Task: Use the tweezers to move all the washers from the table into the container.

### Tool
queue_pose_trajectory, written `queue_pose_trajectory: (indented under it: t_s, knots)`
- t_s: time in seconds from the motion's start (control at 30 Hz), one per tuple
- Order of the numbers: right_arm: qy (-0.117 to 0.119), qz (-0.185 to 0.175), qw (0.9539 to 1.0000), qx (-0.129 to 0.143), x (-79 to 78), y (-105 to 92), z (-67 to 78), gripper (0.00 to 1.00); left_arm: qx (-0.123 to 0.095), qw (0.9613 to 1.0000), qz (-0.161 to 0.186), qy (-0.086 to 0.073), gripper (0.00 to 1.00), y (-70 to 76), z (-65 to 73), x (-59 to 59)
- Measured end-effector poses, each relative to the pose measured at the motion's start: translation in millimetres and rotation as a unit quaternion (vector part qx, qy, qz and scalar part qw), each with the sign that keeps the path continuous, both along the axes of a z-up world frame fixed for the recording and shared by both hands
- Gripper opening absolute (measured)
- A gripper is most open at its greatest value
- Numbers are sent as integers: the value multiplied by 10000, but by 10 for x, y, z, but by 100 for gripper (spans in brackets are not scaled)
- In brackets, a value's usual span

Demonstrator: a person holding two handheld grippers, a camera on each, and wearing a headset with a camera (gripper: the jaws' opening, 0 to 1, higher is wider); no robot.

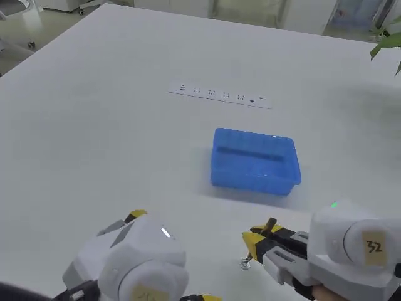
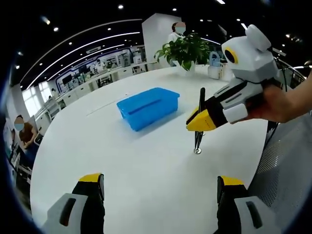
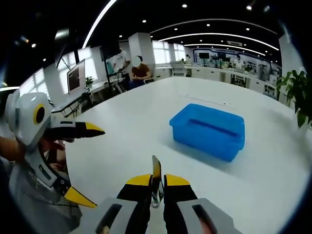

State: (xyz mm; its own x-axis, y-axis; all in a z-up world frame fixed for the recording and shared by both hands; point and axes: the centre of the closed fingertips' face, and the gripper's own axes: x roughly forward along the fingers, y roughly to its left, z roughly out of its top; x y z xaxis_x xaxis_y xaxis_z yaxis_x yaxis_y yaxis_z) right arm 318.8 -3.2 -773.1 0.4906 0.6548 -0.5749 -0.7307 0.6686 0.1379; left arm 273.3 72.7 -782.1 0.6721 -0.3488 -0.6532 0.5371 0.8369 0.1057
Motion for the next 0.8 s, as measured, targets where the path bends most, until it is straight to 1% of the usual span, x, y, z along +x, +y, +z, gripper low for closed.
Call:
queue_pose_trajectory:
  t_s: [0.1,0.17,0.23,0.27,0.33,0.53,0.8]
  knots:
    - [-69,7,10000,-50,11,-9,4,5,0,10000,17,22,99,9,-6,-1]
    - [-10,-30,10000,16,10,-5,3,5,2,10000,20,26,99,11,-8,-1]
    - [32,-45,10000,12,1,-7,-24,5,2,10000,11,33,99,7,-11,-4]
    - [-5,-66,10000,70,5,0,-10,5,20,10000,3,28,99,8,-13,-4]
    - [7,-58,10000,40,-4,5,-15,5,25,10000,-2,44,99,7,-20,-8]
    - [-115,-7,9999,12,-4,14,-18,4,31,10000,-3,39,99,7,-13,-11]
    - [-113,-1,9999,1,5,17,-17,4,58,10000,-32,64,99,1,-28,-16]
